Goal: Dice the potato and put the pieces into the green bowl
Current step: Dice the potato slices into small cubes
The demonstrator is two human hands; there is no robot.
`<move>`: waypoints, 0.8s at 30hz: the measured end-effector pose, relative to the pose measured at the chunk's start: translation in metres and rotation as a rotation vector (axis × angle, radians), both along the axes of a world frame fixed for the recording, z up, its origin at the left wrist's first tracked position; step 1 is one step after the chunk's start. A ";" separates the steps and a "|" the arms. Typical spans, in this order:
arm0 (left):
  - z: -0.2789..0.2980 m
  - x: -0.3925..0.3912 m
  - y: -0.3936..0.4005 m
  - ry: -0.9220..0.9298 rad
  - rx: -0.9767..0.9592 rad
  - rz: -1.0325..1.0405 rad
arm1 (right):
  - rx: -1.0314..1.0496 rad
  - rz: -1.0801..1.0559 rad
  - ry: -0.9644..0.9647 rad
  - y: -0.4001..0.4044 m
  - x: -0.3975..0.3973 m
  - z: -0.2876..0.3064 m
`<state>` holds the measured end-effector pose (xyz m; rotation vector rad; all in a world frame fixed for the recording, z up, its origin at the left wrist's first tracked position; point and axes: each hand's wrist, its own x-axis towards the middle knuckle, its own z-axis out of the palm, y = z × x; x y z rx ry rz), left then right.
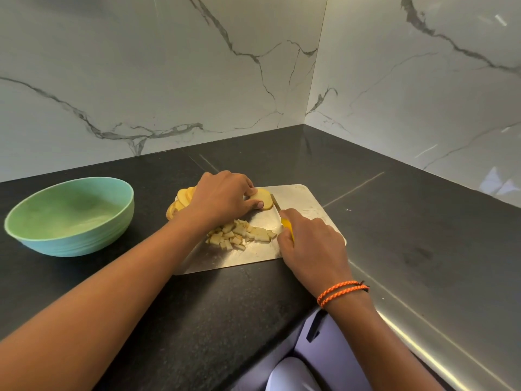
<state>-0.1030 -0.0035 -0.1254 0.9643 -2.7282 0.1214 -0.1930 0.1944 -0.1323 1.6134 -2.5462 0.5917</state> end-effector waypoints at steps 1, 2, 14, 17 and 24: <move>-0.002 -0.001 0.000 0.001 -0.009 0.009 | -0.002 0.003 0.000 0.005 0.000 -0.001; -0.004 -0.002 -0.001 0.003 -0.018 0.020 | -0.005 0.006 0.001 0.009 0.000 -0.002; -0.003 -0.004 -0.001 0.080 0.083 -0.001 | -0.126 -0.040 0.012 -0.016 -0.008 0.003; -0.004 -0.004 -0.003 0.090 0.088 0.005 | -0.103 -0.026 0.033 -0.026 -0.007 -0.003; -0.004 -0.003 -0.003 0.093 0.078 -0.004 | -0.057 -0.016 0.056 -0.029 -0.009 -0.004</move>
